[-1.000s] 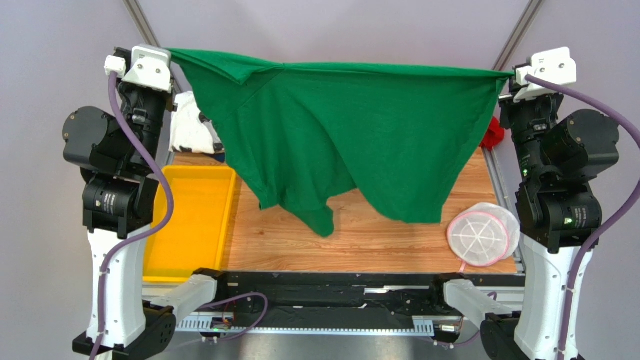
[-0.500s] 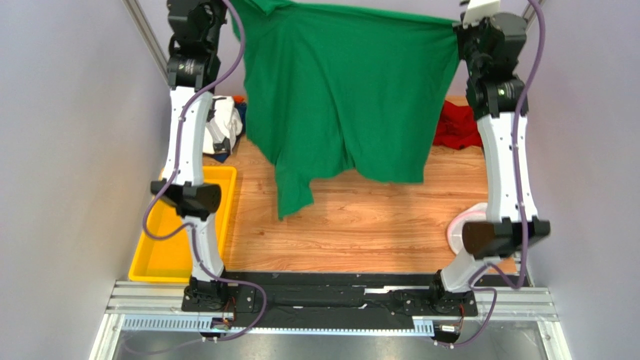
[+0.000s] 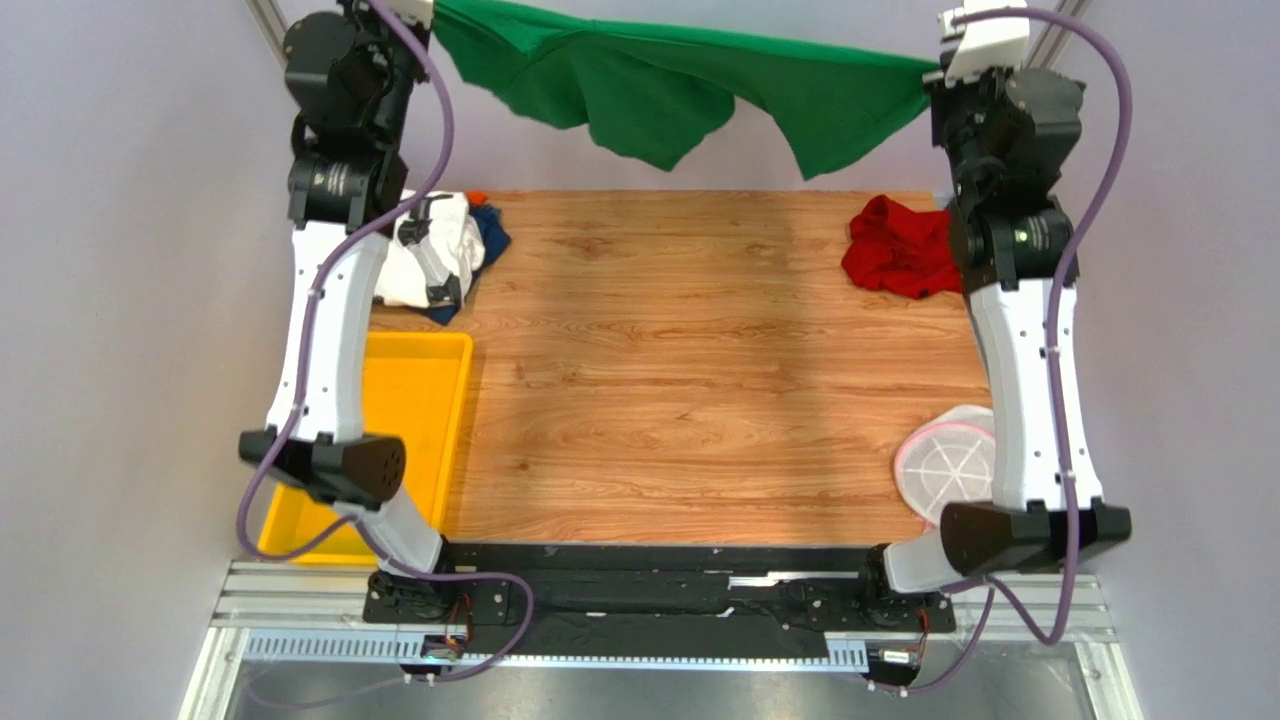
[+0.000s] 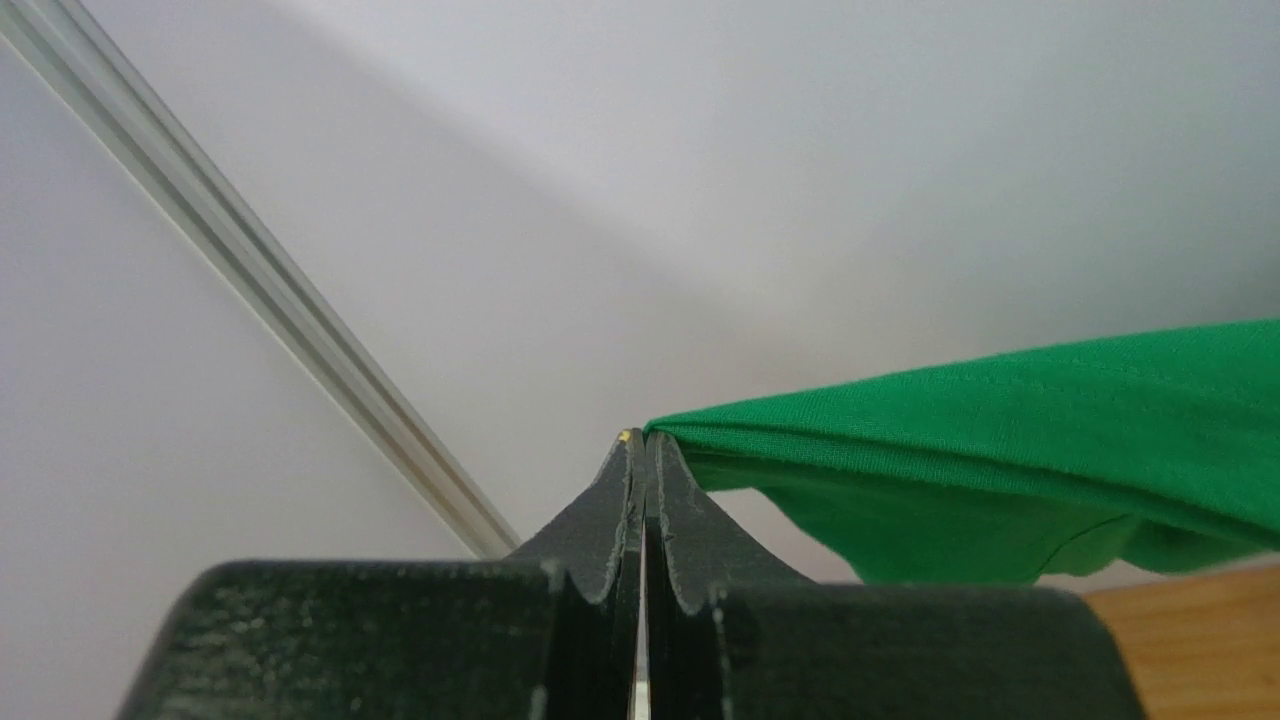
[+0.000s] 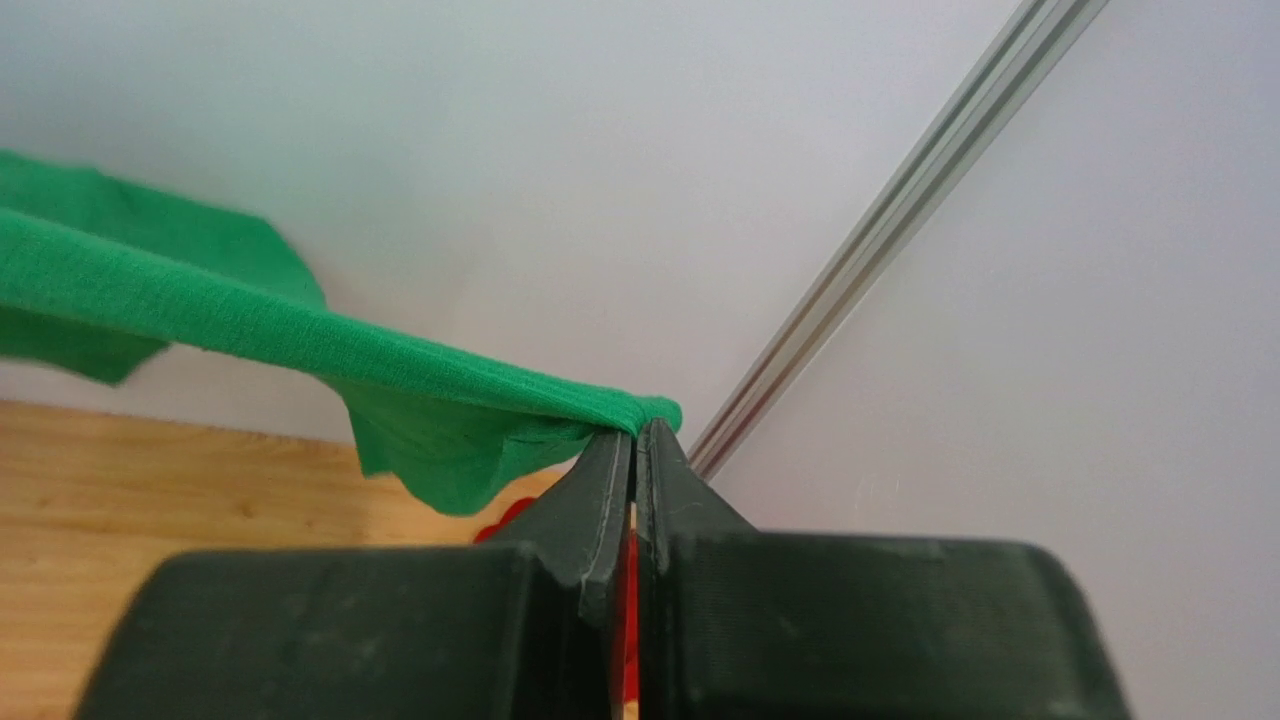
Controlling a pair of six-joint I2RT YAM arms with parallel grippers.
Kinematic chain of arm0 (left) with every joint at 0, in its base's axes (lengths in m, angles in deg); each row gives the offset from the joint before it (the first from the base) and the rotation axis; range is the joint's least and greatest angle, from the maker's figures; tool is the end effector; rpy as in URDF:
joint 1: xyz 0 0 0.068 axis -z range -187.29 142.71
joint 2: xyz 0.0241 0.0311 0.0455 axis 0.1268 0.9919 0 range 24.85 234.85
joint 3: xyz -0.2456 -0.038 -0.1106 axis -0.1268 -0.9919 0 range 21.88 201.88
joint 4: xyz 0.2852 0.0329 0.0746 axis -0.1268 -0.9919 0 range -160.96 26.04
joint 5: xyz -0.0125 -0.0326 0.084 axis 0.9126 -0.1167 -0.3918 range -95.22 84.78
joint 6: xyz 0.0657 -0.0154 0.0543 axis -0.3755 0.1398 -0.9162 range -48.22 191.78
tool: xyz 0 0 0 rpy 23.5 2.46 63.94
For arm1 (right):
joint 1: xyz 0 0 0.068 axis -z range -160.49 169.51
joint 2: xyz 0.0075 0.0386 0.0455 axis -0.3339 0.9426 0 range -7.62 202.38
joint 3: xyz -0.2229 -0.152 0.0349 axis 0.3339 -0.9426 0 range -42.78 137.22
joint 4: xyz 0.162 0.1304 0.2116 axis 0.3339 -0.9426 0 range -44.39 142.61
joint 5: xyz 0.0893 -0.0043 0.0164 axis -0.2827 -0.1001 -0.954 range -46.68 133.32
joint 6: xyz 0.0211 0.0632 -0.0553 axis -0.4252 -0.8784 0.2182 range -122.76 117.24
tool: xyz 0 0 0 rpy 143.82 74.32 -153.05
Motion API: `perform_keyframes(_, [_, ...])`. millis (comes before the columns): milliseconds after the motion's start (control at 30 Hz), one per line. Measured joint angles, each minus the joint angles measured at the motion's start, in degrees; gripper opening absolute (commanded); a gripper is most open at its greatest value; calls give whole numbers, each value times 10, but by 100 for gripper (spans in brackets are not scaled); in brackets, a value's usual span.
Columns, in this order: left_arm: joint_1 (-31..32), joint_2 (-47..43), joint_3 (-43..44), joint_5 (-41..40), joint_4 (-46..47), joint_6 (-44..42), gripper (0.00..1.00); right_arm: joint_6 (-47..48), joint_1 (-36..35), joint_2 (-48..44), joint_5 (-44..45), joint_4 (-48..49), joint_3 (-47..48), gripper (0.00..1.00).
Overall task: Fold and stack the t-shirts
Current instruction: Flatten out the tshirt
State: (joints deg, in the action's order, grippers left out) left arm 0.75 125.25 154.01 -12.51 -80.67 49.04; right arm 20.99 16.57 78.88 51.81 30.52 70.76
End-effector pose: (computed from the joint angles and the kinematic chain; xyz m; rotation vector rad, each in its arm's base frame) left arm 0.4180 -0.0492 0.6108 0.2432 1.2942 0.3018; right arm 0.3773 0.0080 0.5709 -0.2270 1.4811 -0.4032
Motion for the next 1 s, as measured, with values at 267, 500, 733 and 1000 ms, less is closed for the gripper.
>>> perform_keyframes(267, [32, -232, -442, 65, 83, -2, 0, -2, 3, -171, -27, 25, -346, 0])
perform_keyframes(500, [111, -228, -723, 122, -33, -80, 0, 18, 5, -179, -108, -72, -503, 0])
perform_keyframes(733, [122, -265, -760, 143, -164, -135, 0, 83, 5, -192, -163, -167, -566, 0])
perform_keyframes(1000, [137, -320, -768, 143, -290, -167, 0, 130, 4, -194, -165, -216, -624, 0])
